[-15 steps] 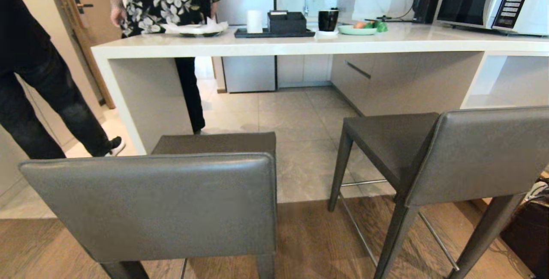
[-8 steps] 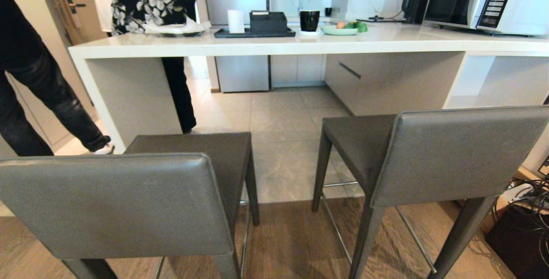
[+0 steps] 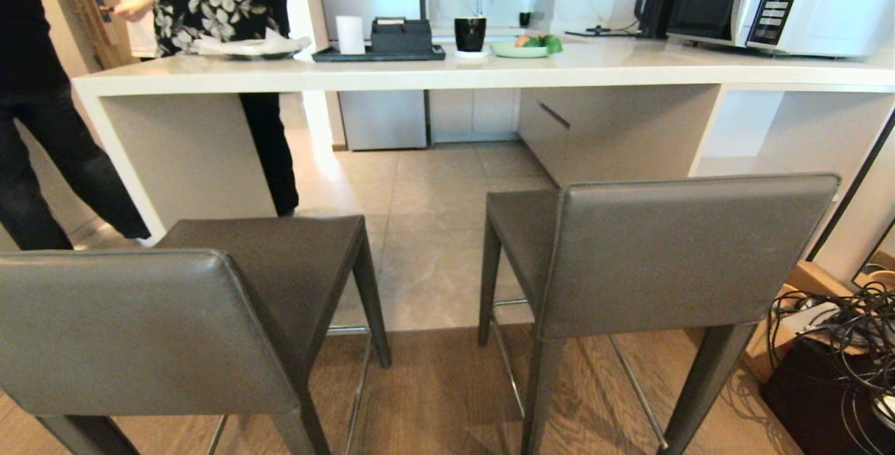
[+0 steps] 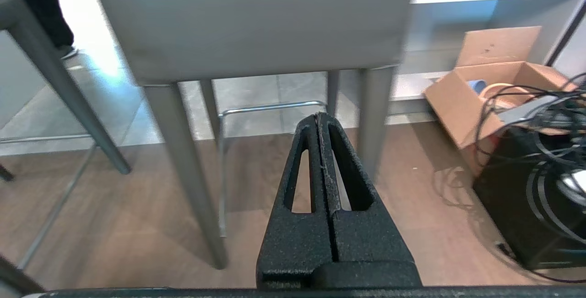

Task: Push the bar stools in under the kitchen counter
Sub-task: Push the gray chair back under the dining table

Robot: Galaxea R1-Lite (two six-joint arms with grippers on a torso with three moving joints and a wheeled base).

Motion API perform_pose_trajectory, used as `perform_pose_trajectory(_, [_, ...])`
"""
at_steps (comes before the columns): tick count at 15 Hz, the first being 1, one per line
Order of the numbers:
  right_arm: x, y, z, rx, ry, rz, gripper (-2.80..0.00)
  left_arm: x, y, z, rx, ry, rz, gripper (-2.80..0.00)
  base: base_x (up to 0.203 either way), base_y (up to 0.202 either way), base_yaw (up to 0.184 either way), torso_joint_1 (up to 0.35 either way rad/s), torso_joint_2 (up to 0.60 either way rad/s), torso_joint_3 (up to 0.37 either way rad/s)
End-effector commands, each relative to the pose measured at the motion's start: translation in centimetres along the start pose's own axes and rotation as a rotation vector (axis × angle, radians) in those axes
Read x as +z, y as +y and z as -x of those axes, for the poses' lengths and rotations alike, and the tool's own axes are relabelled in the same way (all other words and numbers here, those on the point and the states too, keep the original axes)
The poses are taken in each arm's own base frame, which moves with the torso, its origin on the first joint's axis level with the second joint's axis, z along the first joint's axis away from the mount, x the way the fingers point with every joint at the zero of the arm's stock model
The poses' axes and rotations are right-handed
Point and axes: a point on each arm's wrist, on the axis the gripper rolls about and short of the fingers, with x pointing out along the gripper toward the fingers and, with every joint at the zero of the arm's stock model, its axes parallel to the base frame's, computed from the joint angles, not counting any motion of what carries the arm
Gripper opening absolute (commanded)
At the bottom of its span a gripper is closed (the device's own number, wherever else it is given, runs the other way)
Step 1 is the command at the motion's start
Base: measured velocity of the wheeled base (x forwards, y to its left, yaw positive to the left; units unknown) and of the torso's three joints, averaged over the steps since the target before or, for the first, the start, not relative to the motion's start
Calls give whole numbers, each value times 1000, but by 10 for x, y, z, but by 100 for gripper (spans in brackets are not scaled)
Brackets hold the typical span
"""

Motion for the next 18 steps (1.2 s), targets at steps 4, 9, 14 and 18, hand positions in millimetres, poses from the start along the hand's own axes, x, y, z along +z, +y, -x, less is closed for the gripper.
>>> perform_pose_trajectory(4, [0, 0, 0, 0, 2, 0, -280, 0, 0, 0, 1, 2, 0, -280, 0, -192, 0, -1, 4, 2])
perform_pose_trajectory(9, [0, 0, 0, 0, 2, 0, -280, 0, 0, 0, 1, 2, 0, -280, 0, -194, 2, 2, 2, 7])
perform_pose_trajectory(14, [0, 0, 0, 0, 2, 0, -280, 0, 0, 0, 1, 1, 0, -280, 0, -195, 3, 2, 4, 2])
perform_pose_trajectory(18, [0, 0, 0, 0, 2, 0, -280, 0, 0, 0, 1, 1, 0, -280, 0, -113, 1, 2, 1, 0])
